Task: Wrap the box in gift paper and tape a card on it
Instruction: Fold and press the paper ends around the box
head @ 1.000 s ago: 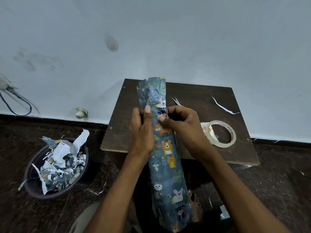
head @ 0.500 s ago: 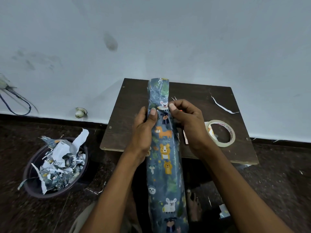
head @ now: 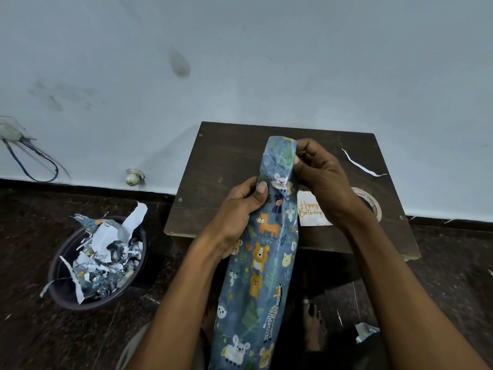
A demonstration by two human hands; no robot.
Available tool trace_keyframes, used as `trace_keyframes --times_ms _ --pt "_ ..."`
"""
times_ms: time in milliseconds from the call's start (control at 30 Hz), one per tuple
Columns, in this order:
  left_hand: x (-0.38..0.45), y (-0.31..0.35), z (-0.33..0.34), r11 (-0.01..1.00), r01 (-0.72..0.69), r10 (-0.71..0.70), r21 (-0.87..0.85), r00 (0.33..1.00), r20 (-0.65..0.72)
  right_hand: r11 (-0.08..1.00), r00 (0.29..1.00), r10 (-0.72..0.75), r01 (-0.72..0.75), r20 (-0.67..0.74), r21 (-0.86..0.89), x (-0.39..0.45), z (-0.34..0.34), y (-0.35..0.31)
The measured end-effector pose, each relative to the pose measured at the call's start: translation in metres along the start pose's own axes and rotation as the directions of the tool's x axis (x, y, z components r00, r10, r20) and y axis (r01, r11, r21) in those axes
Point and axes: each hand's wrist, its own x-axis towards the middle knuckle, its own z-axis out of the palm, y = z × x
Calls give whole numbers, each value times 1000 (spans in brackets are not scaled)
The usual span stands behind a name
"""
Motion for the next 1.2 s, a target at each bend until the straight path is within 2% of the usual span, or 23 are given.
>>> trace_keyframes --times_ms 267,467,600,667,700,833,933,1000,1200 --pt "-1 0 5 1000 16 -16 1 998 65 989 993 102 -94 -65 111 9 -11 9" --pt "2 -2 6 1000 -10 11 -14 999 52 946 979 162 -120 -121 300 10 -2 12" --pt "2 -2 7 998 -55 54 -6 997 -57 963 932 192 -118 -308 241 7 19 17" --pt "4 -2 5 997 -77 78 16 982 -169 976 903 140 -57 -407 210 0 27 16" --pt "6 -1 3 996 -85 89 29 971 -221 980 906 104 -23 -411 198 -4 29 14" --pt "6 1 -1 992 -113 127 63 946 -298 990 979 15 13 -202 139 -21 42 8" --pt "4 1 2 988 -128 148 86 942 -301 998 986 -6 16 -167 60 -21 49 14" --pt "3 2 3 986 -145 163 83 941 -296 998 991 21 -12 -134 69 -20 51 17" --pt "3 3 4 987 -117 137 107 969 -206 1000 996 26 -26 -90 2 -23 48 24"
